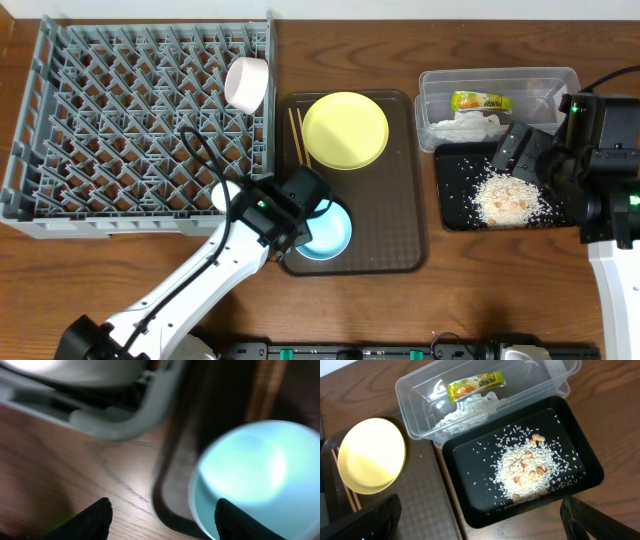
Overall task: Sort waste into correct bins and load items into the dishwasher
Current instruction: 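Lower the left gripper onto the blue bowl and grasp its rim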
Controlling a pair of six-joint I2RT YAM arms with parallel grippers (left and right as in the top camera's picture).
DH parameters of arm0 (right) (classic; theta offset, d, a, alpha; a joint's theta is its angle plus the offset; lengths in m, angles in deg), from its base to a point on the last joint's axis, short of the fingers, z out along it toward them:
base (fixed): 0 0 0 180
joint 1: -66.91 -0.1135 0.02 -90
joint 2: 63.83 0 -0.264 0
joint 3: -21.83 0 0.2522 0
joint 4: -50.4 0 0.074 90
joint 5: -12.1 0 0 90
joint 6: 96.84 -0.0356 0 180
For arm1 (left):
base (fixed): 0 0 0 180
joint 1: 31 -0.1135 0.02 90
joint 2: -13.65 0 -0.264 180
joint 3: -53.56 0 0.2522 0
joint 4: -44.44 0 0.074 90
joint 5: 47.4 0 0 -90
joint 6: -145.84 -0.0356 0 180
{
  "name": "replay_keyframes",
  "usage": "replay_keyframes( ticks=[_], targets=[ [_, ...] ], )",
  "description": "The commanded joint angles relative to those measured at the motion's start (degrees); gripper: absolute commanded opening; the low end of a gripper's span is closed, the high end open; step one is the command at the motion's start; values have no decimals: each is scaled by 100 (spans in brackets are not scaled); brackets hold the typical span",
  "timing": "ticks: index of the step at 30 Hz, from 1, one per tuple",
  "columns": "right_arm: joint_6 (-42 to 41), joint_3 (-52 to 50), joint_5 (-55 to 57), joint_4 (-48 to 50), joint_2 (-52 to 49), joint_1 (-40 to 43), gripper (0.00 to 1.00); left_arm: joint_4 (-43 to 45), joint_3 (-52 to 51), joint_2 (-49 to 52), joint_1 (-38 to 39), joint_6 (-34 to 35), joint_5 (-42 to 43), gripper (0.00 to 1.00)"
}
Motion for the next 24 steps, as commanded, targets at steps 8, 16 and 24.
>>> replay_keyframes(
  ticks=[8, 16, 24],
  targets=[
    [-48, 57, 79, 7, -11, 52, 99, 468, -380, 44, 11, -140, -354, 63],
    [-48, 57, 79, 7, -11, 52, 99, 697, -391, 369, 22, -1073, 85, 63],
    [-48, 57, 79, 7, -11, 52, 99, 782, -391, 813, 48, -1126, 297, 63]
  ],
)
